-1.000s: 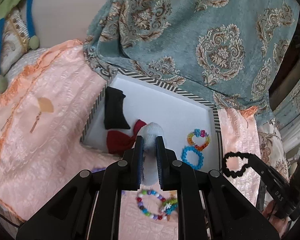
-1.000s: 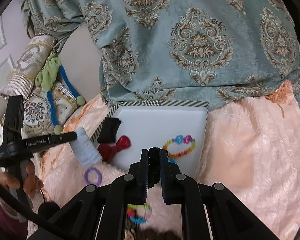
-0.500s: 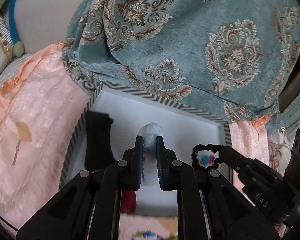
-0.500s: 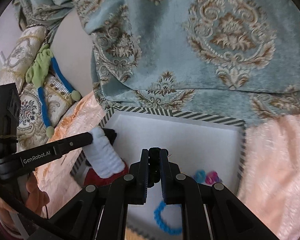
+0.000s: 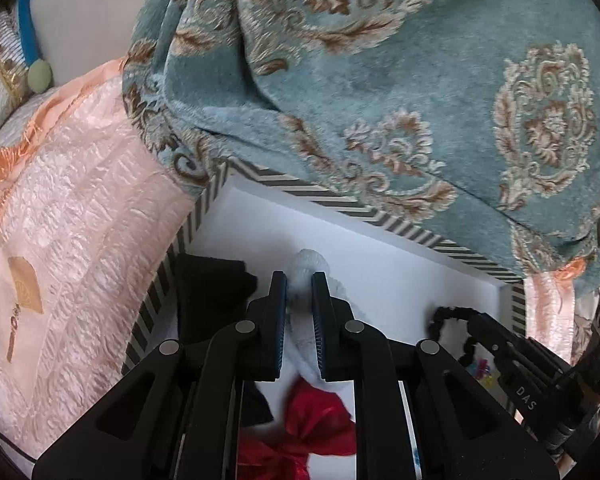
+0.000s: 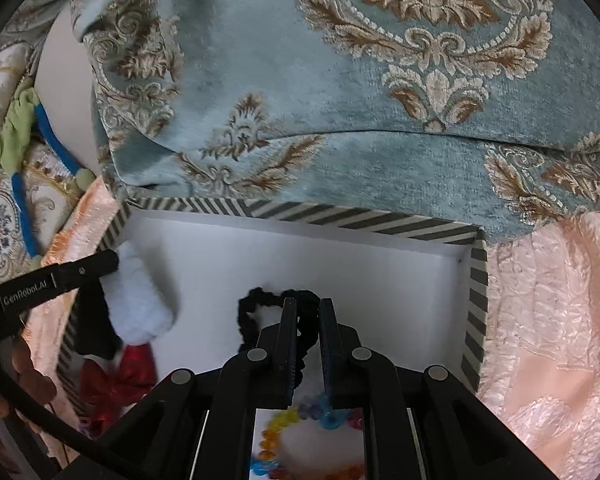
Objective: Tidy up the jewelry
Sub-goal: 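Carry the blue scrunchie into the tray with the left tool while the right tool carries the black scrunchie there, then open both tools to release the two scrunchies in the tray, then withdraw both tools from the tray toward the remaining jewelry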
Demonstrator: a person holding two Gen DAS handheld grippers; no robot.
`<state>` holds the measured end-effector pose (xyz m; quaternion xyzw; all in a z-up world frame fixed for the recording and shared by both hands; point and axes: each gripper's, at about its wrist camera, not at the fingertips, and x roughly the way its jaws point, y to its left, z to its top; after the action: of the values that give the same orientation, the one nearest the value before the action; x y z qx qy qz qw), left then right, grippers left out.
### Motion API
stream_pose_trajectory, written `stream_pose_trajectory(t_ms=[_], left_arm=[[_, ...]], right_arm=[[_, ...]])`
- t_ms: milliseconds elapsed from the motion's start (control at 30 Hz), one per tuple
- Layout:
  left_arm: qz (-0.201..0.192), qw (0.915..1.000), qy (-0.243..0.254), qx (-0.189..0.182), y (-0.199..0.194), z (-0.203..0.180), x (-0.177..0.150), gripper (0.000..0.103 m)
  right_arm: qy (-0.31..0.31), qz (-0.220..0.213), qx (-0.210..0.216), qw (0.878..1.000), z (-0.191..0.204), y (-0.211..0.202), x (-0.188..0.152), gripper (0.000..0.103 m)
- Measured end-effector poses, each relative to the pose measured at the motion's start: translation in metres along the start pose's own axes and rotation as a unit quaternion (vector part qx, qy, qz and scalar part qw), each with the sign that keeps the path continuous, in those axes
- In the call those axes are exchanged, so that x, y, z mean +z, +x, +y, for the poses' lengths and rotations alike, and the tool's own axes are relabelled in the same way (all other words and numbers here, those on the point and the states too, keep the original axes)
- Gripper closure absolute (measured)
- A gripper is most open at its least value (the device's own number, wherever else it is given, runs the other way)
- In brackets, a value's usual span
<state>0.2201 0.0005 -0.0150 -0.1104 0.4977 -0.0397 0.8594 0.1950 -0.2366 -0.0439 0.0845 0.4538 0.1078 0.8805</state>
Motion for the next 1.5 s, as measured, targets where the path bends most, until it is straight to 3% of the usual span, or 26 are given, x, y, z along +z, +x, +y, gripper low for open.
stream_pose_trajectory(t_ms=[167,233,300,333,367,767,933,1000,1500], left_arm=[[0.010,0.9999,-0.002,0.008,0.006,0.003,-0.002,0.091],[0.007,0.9999,0.001,0.010,0.005,0.003,-0.003,0.086],[0.005,0.9998,0.006,0.020,0.004,0.001,-0.004,0.076],[0.003,0.9997,0.006,0.025,0.003,0.001,-0.004,0.065],[0.001,0.9997,0.004,0.025,0.002,0.002,-0.004,0.062],[-0.007,0.9998,0.016,0.008,-0.044,0.005,-0.021,0.056],[-0.017,0.9996,0.019,-0.005,-0.081,0.011,-0.038,0.048],[-0.019,0.9995,0.023,-0.011,-0.095,0.014,-0.047,0.046],[-0.001,0.9990,0.044,-0.009,-0.154,0.038,-0.130,0.045]], right_arm=[[-0.009,0.008,-0.013,1.000,0.004,0.008,-0.003,0.093],[-0.003,0.013,-0.012,1.000,0.002,0.010,-0.004,0.089],[0.005,0.011,-0.003,1.000,0.001,0.009,-0.005,0.066],[0.006,0.007,0.000,1.000,0.000,0.007,-0.005,0.060],[0.007,0.000,0.001,1.000,0.000,0.003,-0.006,0.056],[-0.022,-0.018,0.022,0.999,0.020,-0.065,-0.022,0.056],[-0.046,-0.024,0.026,0.998,0.031,-0.101,-0.047,0.052],[-0.054,-0.026,0.026,0.998,0.034,-0.113,-0.060,0.043],[-0.054,-0.017,0.025,0.998,0.034,-0.164,-0.153,0.043]])
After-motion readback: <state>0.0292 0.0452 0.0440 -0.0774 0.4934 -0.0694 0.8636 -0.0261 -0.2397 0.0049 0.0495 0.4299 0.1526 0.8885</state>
